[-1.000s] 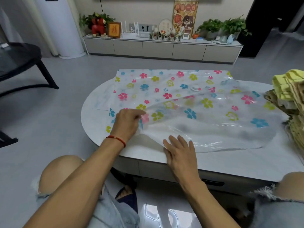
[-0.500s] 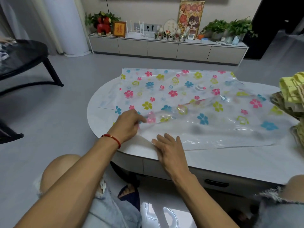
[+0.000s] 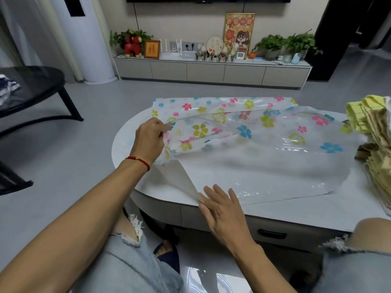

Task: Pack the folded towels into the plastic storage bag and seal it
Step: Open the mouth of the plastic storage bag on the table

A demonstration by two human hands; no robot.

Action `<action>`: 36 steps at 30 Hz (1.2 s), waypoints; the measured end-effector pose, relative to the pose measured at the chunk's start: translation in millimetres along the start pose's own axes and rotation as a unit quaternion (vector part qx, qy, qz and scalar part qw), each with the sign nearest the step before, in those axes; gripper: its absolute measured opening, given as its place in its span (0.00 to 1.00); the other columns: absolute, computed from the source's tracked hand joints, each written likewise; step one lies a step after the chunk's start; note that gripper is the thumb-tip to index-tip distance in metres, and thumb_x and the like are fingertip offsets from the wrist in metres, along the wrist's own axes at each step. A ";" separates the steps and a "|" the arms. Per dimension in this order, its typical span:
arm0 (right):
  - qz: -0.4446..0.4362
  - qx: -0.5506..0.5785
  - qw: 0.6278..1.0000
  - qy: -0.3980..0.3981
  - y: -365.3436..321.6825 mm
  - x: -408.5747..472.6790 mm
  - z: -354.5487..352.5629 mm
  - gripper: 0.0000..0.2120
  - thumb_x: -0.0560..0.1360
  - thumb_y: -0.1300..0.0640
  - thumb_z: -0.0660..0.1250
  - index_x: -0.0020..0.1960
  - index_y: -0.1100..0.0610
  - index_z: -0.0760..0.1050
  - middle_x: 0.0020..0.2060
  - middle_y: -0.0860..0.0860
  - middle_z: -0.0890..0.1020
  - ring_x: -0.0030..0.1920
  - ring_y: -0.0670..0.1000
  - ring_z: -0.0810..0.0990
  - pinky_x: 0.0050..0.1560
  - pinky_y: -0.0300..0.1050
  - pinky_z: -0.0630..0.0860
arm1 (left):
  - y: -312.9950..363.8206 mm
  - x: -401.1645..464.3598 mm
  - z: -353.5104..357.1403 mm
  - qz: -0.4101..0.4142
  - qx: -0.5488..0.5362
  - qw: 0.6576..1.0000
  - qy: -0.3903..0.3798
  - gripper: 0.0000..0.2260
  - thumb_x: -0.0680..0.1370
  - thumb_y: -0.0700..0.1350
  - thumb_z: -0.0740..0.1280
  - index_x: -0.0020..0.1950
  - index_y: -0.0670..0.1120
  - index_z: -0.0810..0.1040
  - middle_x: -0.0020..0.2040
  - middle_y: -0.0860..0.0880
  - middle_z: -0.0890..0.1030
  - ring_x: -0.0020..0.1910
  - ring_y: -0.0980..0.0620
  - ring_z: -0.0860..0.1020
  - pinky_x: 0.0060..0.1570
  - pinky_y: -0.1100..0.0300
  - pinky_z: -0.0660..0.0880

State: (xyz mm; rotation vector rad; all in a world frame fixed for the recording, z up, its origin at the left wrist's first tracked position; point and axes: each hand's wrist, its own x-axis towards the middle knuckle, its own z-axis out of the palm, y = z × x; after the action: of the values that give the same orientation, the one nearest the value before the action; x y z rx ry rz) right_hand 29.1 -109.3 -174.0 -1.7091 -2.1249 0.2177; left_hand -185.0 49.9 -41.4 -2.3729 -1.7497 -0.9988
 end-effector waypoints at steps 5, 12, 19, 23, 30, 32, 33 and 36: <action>0.039 0.155 0.986 -0.048 11.6 6.2 -25.0 0.23 0.85 0.40 0.54 0.76 0.44 0.73 0.79 0.44 0.68 0.81 0.47 0.60 0.82 0.48 0.48 | 21.7 9.6 -3.1 0.082 0.026 0.989 -0.118 0.14 0.76 0.36 0.64 0.54 0.48 0.86 0.53 0.46 0.80 0.52 0.45 0.77 0.49 0.55 0.74; 0.307 -0.070 0.944 -0.099 96.3 24.2 -77.5 0.35 0.79 0.27 0.44 0.82 0.36 0.49 0.84 0.55 0.46 0.83 0.65 0.42 0.75 0.75 0.40 | 108.0 4.5 50.6 0.327 0.176 0.886 -0.277 0.23 0.76 0.59 0.63 0.72 0.63 0.68 0.77 0.48 0.65 0.69 0.42 0.67 0.60 0.43 0.72; 0.241 -0.114 0.955 -0.132 125.2 30.9 -64.5 0.41 0.72 0.20 0.40 0.82 0.34 0.42 0.84 0.56 0.41 0.82 0.67 0.36 0.73 0.77 0.36 | 160.1 33.6 97.3 0.369 0.227 0.867 -0.247 0.32 0.75 0.63 0.64 0.77 0.56 0.61 0.79 0.51 0.63 0.70 0.37 0.67 0.61 0.41 0.71; 0.192 -0.089 0.965 -0.155 139.2 46.5 -68.6 0.41 0.73 0.20 0.43 0.82 0.33 0.42 0.84 0.55 0.40 0.81 0.66 0.34 0.74 0.76 0.34 | 153.0 51.6 93.4 0.331 0.244 0.878 -0.243 0.37 0.73 0.65 0.65 0.78 0.54 0.58 0.79 0.50 0.61 0.70 0.37 0.67 0.59 0.43 0.73; 0.174 -0.005 0.976 -0.130 156.1 53.4 -130.0 0.29 0.81 0.37 0.59 0.80 0.40 0.63 0.83 0.51 0.58 0.83 0.54 0.53 0.81 0.63 0.49 | 155.5 69.1 83.3 0.242 0.185 0.925 -0.227 0.41 0.73 0.63 0.67 0.80 0.52 0.53 0.81 0.53 0.53 0.70 0.40 0.67 0.54 0.48 0.79; 0.189 0.023 0.981 -0.027 167.2 44.1 -163.5 0.21 0.81 0.42 0.63 0.72 0.43 0.75 0.74 0.47 0.74 0.75 0.51 0.70 0.74 0.54 0.67 | 164.6 74.4 84.7 0.226 0.145 0.937 -0.222 0.42 0.72 0.63 0.69 0.80 0.52 0.54 0.81 0.55 0.52 0.70 0.42 0.66 0.54 0.45 0.78; 0.195 0.028 0.980 0.027 174.4 38.7 -181.9 0.18 0.80 0.44 0.64 0.67 0.45 0.79 0.69 0.46 0.80 0.69 0.51 0.76 0.68 0.52 0.73 | 169.7 75.7 85.8 0.213 0.123 0.944 -0.220 0.43 0.70 0.63 0.69 0.80 0.52 0.55 0.81 0.57 0.52 0.70 0.43 0.65 0.55 0.43 0.77; 0.230 -0.019 0.956 0.181 213.6 22.5 -243.2 0.13 0.78 0.53 0.66 0.59 0.52 0.85 0.56 0.51 0.87 0.57 0.56 0.83 0.58 0.51 0.79 | 188.6 80.2 91.9 0.173 0.057 0.963 -0.200 0.45 0.66 0.66 0.72 0.79 0.55 0.57 0.80 0.61 0.54 0.69 0.44 0.63 0.59 0.36 0.71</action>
State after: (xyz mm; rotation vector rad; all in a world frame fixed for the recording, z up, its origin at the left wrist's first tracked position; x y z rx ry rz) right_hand 315.3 -67.8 -26.7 -2.0636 -1.4643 -0.0108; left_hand 34.9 83.7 -10.0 -2.8092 -1.3510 -0.3811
